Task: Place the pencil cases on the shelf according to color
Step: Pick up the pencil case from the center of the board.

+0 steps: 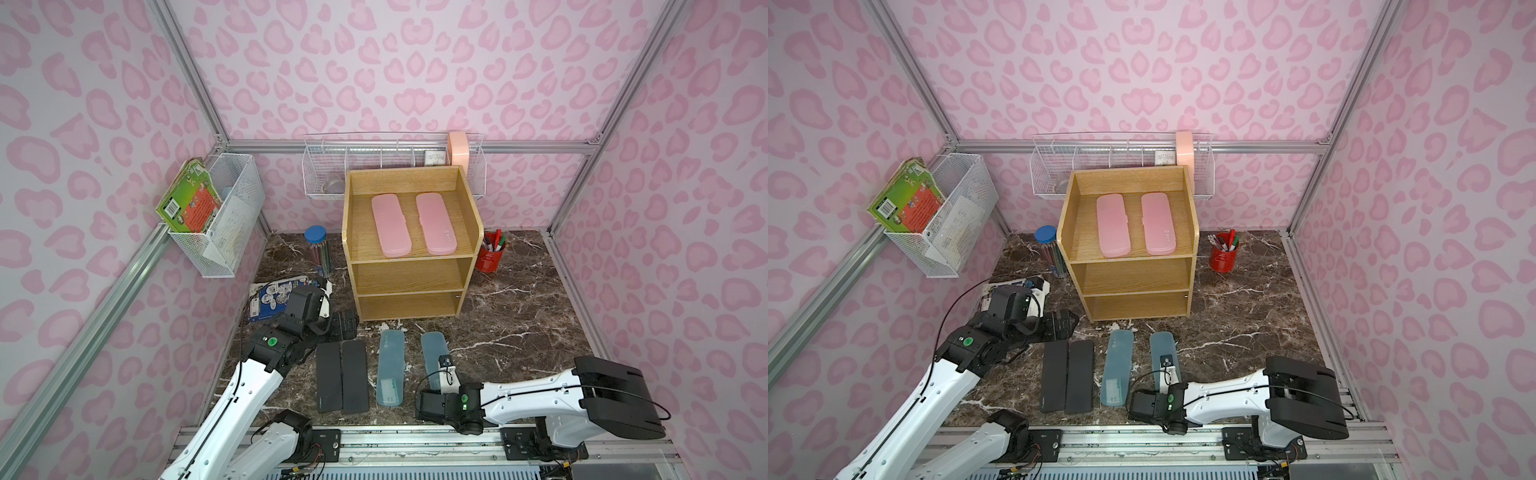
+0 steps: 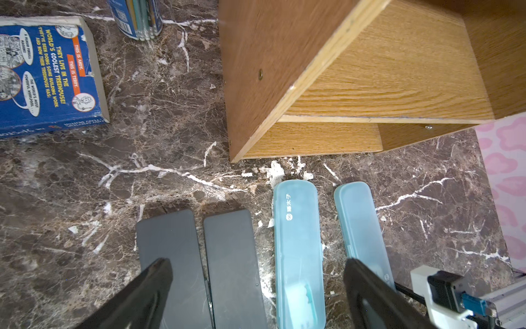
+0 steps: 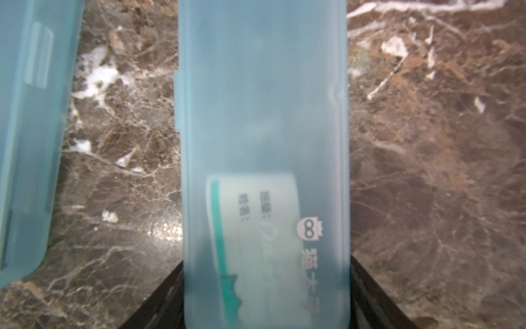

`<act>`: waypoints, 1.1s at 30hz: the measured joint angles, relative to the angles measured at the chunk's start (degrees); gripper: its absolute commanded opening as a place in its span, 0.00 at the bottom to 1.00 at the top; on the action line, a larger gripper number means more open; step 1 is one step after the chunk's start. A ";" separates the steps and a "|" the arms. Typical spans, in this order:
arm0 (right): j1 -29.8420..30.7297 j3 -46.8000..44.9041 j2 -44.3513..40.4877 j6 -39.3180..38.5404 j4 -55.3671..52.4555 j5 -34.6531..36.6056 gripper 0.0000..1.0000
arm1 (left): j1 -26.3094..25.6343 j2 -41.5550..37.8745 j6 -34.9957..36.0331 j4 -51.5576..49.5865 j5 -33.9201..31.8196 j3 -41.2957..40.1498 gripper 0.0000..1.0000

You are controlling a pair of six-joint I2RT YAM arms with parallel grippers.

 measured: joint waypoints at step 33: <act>-21.99 16.90 -14.56 -25.05 2.10 7.34 0.73 | 0.55 3.87 4.33 6.69 -7.74 7.04 0.99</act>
